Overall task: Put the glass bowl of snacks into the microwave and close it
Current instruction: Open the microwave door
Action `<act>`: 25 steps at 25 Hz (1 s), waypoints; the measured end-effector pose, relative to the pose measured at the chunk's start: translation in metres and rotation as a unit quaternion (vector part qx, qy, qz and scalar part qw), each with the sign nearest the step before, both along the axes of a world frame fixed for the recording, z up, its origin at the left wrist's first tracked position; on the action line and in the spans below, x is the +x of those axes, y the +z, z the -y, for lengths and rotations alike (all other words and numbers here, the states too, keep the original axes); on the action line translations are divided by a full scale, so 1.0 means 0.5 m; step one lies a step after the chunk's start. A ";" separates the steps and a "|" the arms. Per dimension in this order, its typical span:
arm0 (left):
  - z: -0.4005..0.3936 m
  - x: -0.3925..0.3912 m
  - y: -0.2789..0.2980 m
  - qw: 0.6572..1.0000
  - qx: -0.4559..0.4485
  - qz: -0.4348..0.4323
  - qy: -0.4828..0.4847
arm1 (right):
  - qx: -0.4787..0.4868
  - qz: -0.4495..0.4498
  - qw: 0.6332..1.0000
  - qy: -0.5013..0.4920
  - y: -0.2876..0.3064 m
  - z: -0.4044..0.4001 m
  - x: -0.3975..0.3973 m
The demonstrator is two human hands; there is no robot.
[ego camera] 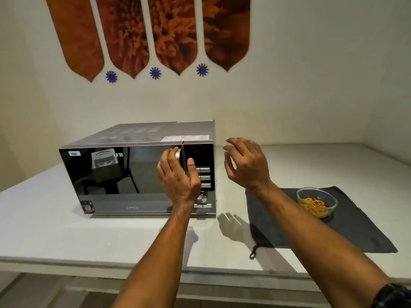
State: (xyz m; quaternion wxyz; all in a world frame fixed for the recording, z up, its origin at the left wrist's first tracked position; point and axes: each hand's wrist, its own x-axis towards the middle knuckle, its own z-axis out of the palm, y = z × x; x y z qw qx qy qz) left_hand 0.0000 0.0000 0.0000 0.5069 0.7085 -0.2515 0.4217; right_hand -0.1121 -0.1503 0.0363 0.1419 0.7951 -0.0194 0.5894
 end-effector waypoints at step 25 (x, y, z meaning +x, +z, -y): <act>-0.006 0.064 -0.140 0.896 -0.172 -0.349 -0.214 | 0.109 0.008 0.990 0.093 -0.002 -0.103 0.166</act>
